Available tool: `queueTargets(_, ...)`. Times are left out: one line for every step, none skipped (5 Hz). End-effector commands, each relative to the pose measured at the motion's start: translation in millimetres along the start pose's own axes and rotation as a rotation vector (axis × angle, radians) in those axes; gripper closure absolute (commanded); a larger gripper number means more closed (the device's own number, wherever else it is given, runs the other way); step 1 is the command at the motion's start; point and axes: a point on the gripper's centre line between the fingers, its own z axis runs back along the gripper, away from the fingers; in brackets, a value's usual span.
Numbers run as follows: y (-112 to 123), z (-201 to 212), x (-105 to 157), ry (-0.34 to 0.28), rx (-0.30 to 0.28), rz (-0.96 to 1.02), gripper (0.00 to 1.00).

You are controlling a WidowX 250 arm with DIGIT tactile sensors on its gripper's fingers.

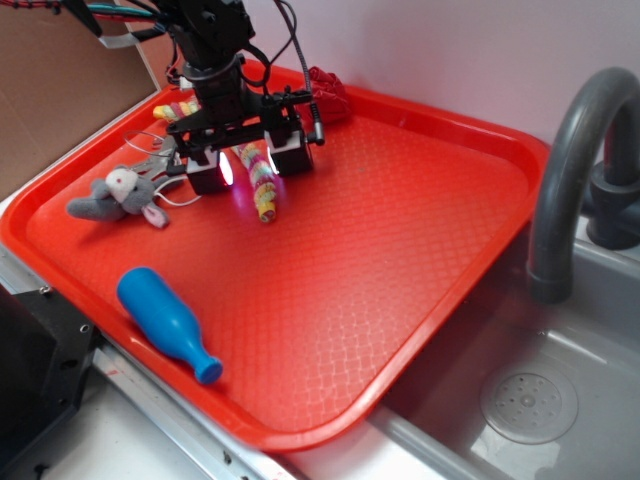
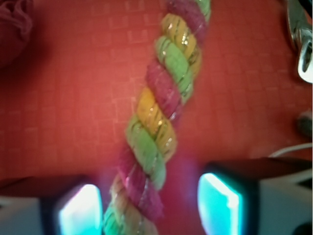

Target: Grab the multicolored rope.

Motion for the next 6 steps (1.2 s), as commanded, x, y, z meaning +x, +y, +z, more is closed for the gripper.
queueTargets(4.0, -0.1, 0.6, -0.005, 0.009, 0.029, 1.00)
queueTargets(6.4, 4.2, 0.0, -0.006, 0.009, 0.034, 1.00)
queueTargets(11.5, 54.2, -5.4, -0.073, -0.030, -0.029, 1.00)
queueTargets(19.5, 103.6, -14.5, -0.107, -0.135, -0.226, 1.00)
queueTargets(30.8, 153.4, -19.7, -0.163, -0.159, -0.433, 1.00)
queueTargets(36.0, 203.3, -23.4, -0.152, -0.210, -0.536, 1.00)
